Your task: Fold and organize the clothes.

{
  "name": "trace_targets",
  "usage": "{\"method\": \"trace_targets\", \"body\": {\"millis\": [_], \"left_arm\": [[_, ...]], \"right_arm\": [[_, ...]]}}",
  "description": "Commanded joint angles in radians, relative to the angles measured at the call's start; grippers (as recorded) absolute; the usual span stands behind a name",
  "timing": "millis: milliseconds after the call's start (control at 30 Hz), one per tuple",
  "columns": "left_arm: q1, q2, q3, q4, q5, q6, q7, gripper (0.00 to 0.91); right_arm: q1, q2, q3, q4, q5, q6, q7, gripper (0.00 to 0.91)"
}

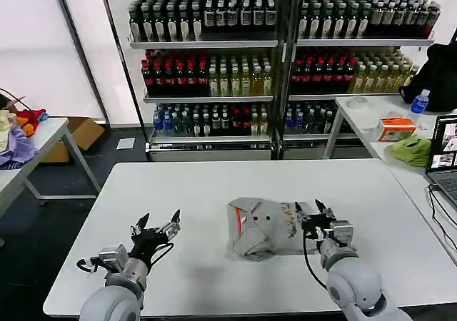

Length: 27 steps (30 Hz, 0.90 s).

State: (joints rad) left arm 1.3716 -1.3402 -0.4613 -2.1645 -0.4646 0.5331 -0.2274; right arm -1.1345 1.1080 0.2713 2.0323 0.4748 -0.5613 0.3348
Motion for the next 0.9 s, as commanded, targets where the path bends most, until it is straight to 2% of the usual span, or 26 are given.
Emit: {"method": "trace_targets", "body": {"millis": [33,167,267,533,900], "left_arm": [[0.058,-0.007,-0.013,-0.039,0.007,-0.001,0.005,0.907],[0.08,0.0,-0.028,-0.068,0.005,0.002,0.003,0.907],[0.097,0.003,-0.043,-0.085,0.005,0.004,0.003,0.907],[0.138,-0.009,-0.05,-0.098,0.01,-0.002,0.004,0.907],[0.143,-0.004,-0.044,-0.095,0.011,-0.003,0.007,0.907]], "right_arm": [[0.187,0.096,-0.22,-0.119,-0.164,0.061,-0.059,0.907],[0.217,0.104,-0.27,-0.187,-0.197,0.05,-0.046,0.907],[0.233,0.107,-0.287,-0.208,-0.11,-0.017,0.0,0.907],[0.193,0.119,-0.296,-0.232,-0.103,-0.02,0.052,0.907],[0.137,0.155,-0.225,-0.252,-0.114,-0.018,0.053,0.907]]}}
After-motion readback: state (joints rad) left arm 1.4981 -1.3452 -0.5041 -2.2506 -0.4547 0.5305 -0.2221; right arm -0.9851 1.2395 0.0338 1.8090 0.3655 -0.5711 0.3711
